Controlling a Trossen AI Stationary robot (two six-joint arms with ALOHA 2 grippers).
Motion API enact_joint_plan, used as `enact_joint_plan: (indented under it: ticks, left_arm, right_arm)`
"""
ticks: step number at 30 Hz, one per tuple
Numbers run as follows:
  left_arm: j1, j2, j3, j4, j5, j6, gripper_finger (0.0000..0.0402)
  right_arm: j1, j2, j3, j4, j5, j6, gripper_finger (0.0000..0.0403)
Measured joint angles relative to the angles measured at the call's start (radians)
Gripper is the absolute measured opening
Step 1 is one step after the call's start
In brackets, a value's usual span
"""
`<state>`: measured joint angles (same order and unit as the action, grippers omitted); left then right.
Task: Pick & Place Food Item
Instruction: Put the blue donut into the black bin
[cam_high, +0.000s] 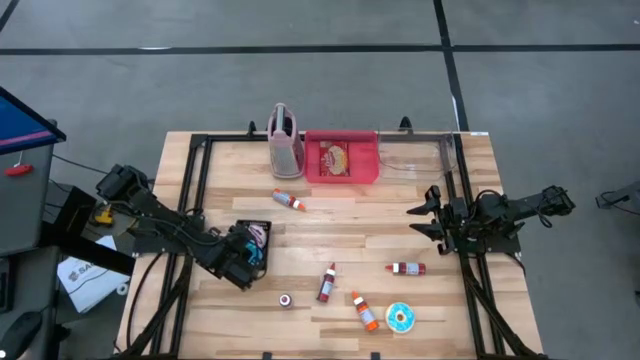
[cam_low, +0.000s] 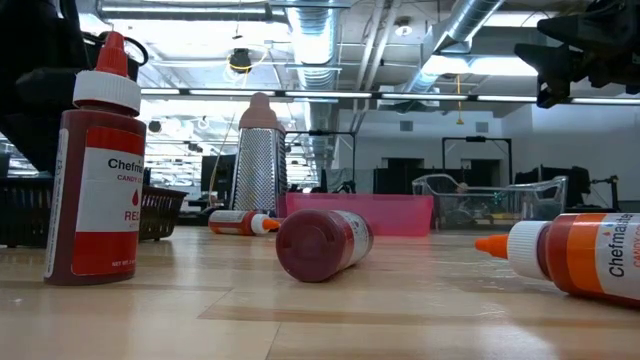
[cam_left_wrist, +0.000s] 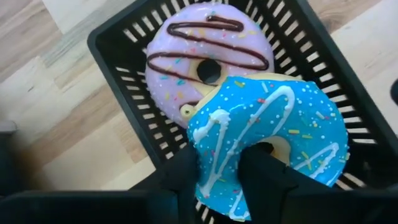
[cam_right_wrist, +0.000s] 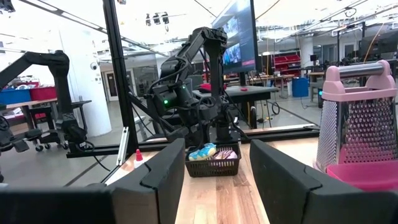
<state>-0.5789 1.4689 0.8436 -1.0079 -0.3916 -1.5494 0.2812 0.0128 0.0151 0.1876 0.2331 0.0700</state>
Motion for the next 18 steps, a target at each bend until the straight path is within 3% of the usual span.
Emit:
enact_joint_plan:
  ticks: [9, 18]
  left_arm:
    - [0.0, -0.003, 0.0, -0.052, -0.021, 0.007, 0.0187]
    - [0.0, -0.003, 0.0, -0.004, -0.011, 0.054, 0.0201]
  right_arm:
    - [0.0, 0.0, 0.0, 0.0, 0.0, -0.001, 0.0175]
    - [0.0, 0.0, 0.0, 0.0, 0.001, -0.001, 0.0175]
